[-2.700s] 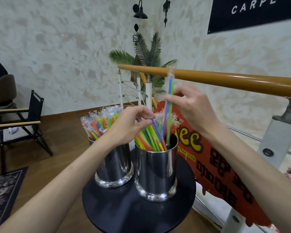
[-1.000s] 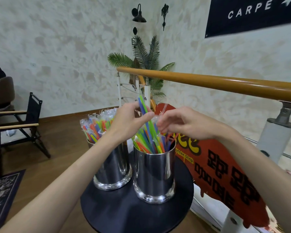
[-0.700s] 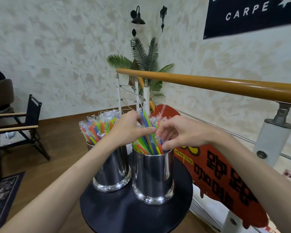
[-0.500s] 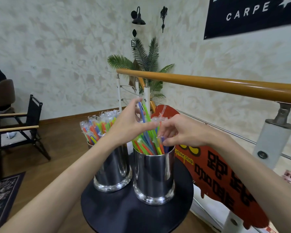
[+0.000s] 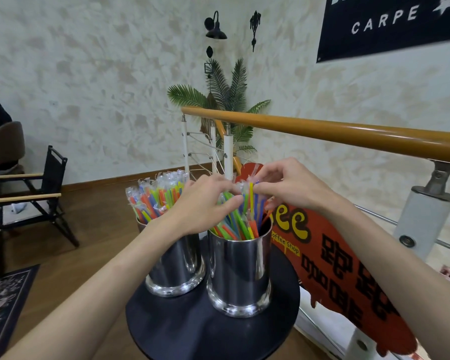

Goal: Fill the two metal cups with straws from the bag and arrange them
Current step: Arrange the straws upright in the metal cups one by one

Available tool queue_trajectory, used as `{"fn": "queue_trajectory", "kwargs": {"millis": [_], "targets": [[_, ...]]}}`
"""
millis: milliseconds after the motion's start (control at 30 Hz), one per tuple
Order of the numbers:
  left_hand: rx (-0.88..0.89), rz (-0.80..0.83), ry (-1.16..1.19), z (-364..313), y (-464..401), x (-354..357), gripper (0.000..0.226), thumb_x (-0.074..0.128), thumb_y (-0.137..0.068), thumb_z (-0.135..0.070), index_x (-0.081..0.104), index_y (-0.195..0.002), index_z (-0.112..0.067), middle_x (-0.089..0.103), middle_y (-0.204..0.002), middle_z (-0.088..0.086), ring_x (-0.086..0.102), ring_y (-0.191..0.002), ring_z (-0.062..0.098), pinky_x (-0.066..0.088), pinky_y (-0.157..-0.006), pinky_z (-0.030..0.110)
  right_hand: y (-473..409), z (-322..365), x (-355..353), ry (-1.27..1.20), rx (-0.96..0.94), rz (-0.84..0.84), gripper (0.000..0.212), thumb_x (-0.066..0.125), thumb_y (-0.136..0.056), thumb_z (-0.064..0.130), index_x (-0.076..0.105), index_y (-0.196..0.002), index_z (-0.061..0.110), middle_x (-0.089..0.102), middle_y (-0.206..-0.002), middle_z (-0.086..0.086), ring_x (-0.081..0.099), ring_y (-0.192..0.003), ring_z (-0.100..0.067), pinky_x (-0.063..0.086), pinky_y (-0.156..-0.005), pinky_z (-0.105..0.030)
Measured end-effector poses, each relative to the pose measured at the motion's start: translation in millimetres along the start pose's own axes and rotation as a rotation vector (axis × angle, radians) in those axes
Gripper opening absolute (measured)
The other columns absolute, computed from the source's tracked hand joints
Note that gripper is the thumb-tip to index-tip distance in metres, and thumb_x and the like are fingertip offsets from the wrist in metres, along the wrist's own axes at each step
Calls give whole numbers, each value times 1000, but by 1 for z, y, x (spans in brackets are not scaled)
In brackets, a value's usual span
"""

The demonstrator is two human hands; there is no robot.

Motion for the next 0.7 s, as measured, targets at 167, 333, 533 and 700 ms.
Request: {"fn": "queue_trajectory", "kwargs": {"millis": [167,333,533,700], "targets": [[20,-118,181,-7,6,-14,55,39,-87,-69,64,-124,-38,48,-141,-12,39,-134,8,26,-114,49,0,-1,-2,20,54,-17,11,66,-93,12,72,-86,6,76,-85,-12,77,-73,-21,65,-66,-45],[74,-209,234,-22,15,-26,60,39,-82,-74,61,-124,-37,49,-135,-17,38,-125,-2,26,-105,36,-1,-4,-2,4,78,-22,11,68,-92,10,71,-83,6,76,-85,-14,76,-73,-21,65,-69,-46],[68,-160,-105,-25,13,-2,78,39,-73,-88,55,-127,-33,53,-126,-14,46,-119,9,23,-93,31,-1,-2,0,-28,46,-42,25,81,-85,27,66,-82,7,75,-77,-15,74,-70,-24,63,-66,-44],[-32,-249,-61,-23,7,-5,60,45,-74,-83,58,-98,-29,54,-98,-16,49,-97,11,31,-84,36,-3,3,9,-32,-8,-78,28,82,-84,28,59,-78,12,73,-64,-5,69,-59,-15,61,-59,-39]]}}
Point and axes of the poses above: each hand's wrist, its own y-axis away from the middle knuckle, its own x-axis out of the palm, z = x × y, the point moved 10 cm from there along -y, towards the middle knuckle
